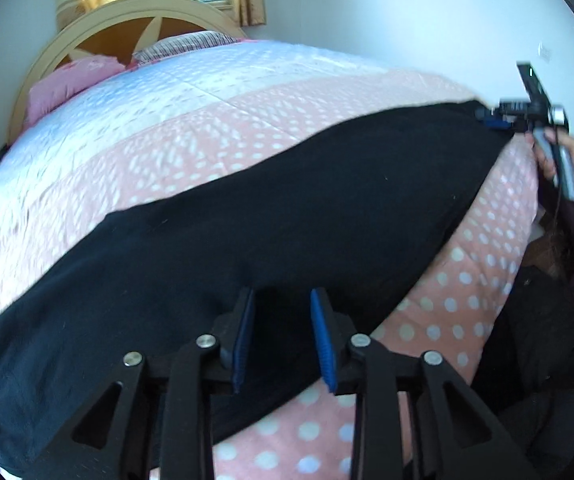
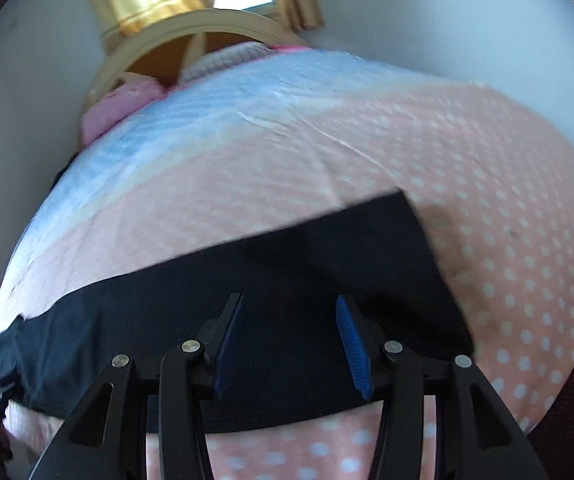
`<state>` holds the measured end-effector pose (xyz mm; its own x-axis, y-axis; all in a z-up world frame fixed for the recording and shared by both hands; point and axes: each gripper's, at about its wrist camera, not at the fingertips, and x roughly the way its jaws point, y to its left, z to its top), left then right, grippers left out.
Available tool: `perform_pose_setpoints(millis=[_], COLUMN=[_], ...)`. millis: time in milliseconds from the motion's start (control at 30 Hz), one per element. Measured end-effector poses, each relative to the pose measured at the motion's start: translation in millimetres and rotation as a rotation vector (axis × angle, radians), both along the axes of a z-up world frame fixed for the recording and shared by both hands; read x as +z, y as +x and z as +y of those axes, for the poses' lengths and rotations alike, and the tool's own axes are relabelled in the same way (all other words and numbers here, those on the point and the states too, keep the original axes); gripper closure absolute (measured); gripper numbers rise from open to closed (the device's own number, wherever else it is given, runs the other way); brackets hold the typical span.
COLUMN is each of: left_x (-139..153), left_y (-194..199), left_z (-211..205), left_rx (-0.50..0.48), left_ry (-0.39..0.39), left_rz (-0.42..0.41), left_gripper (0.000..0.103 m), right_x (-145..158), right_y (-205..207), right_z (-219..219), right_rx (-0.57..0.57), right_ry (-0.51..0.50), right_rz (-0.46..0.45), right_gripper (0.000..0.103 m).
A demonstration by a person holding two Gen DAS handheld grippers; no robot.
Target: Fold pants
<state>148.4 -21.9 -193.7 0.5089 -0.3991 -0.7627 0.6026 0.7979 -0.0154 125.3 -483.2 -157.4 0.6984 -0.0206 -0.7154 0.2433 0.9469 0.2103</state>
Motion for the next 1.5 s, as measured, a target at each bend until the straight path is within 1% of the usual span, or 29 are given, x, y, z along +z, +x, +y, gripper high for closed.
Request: perform_pose_setpoints(millis=[33,133,167,200,233,267,333,400,433,500,533,600,633,700,767,800,867,933,1000,1100,1200,1233,1267,1333,1367,1400,1433,1467,1500], left_x=[1.1,5.4,3.1,0.2,-2.7,-5.1,-6.3,-6.9,-6.7,-7.2,-7.7,-8.3,-7.7,-2.6,2.7,5.5,9.9,11.5,10.5,3.1,-9.3,-12.8,-14.0,-15.5,-16.4,-17.1,-16.9,-17.0,-17.0], left_y=[-0.4,-3.0,-2.4,-0.2,1.1,1.4,-1.9,-4.1,-4.5,-5.6,-5.4,-6.9,-8.2,-8.3,-7.9,-6.6,-3.5,-0.4,2.4,10.3,17.5,17.2,13.8,11.6,9.6,9.5,9.2,9.8,10.4], left_z=[4.0,16.0,18.8,21.0,21.6,22.3,25.4,30.6,32.7,39.1,43.2,50.4,55.4,65.4,76.8,85.6,104.3,125.8,146.3,172.0,187.3,189.6,190.4,187.0,184.5,182.9,181.6,182.9,187.3], left_rx=[0.003,0.009,0.025,0.038,0.049,0.056,0.063,0.063,0.062,0.066,0.071,0.085,0.093,0.126,0.175,0.214,0.283,0.354,0.419,0.492,0.543,0.540,0.531,0.519,0.514,0.512,0.510,0.508,0.509], left_ry=[-0.007,-0.029,-0.025,-0.018,-0.013,-0.015,-0.033,-0.038,-0.038,-0.046,-0.055,-0.069,-0.076,-0.082,-0.083,-0.074,-0.071,-0.075,-0.066,-0.053,-0.046,-0.051,-0.051,-0.030,-0.023,-0.021,-0.018,-0.023,-0.036], left_rz=[0.002,-0.029,-0.025,-0.019,-0.013,-0.011,-0.014,-0.022,-0.026,-0.030,-0.029,-0.029,-0.032,-0.058,-0.103,-0.129,-0.162,-0.175,-0.185,-0.171,-0.119,-0.116,-0.129,-0.140,-0.144,-0.148,-0.149,-0.149,-0.145], left_gripper=[0.070,0.068,0.066,0.066,0.066,0.065,0.065,0.065,0.064,0.063,0.062,0.062,0.062,0.062,0.058,0.055,0.047,0.046,0.046,0.043,0.042,0.042,0.042,0.041,0.039,0.039,0.038,0.038,0.038], right_x=[4.9,18.6,21.6,22.1,21.2,17.6,5.6,-11.1,-24.5,-43.1,-41.7,-34.3,-26.6,-8.4,5.6,11.6,18.7,19.6,19.3,2.1,-20.9,-28.0,-35.0,-48.3,-51.4,-54.0,-56.3,-56.4,-52.5], right_y=[1.3,6.6,8.1,8.4,9.1,9.4,8.6,4.2,4.6,0.2,-3.6,-5.3,-3.8,3.6,20.2,30.5,57.1,86.6,113.6,153.0,182.7,188.3,191.8,195.7,196.1,198.4,201.4,202.5,200.9], right_z=[15.0,86.5,114.1,135.4,162.7,189.4,229.8,258.3,270.0,276.0,277.4,274.1,272.3,271.6,273.6,277.0,284.6,299.4,318.4,348.7,378.4,385.8,394.0,406.3,409.0,407.9,406.0,404.1,402.7], right_rx=[0.055,0.281,0.370,0.440,0.534,0.627,0.740,0.809,0.834,0.859,0.870,0.879,0.879,0.885,0.882,0.876,0.865,0.851,0.842,0.826,0.799,0.801,0.807,0.803,0.791,0.784,0.769,0.758,0.752], right_ry=[-0.003,-0.006,0.007,0.026,0.052,0.067,0.049,0.017,-0.005,-0.034,-0.046,-0.033,-0.017,0.001,0.025,0.051,0.121,0.211,0.259,0.371,0.425,0.444,0.456,0.452,0.459,0.479,0.520,0.541,0.543], right_rz=[-0.013,-0.060,-0.074,-0.081,-0.083,-0.073,-0.046,0.010,0.064,0.148,0.127,0.153,0.144,0.094,0.064,0.046,0.035,0.044,0.060,0.132,0.215,0.242,0.272,0.321,0.329,0.332,0.341,0.341,0.320], right_gripper=[0.054,0.054,0.054,0.054,0.054,0.054,0.054,0.054,0.054,0.054,0.054,0.054,0.054,0.054,0.054,0.054,0.054,0.054,0.054,0.054,0.054,0.056,0.058,0.071,0.075,0.084,0.089,0.092,0.095])
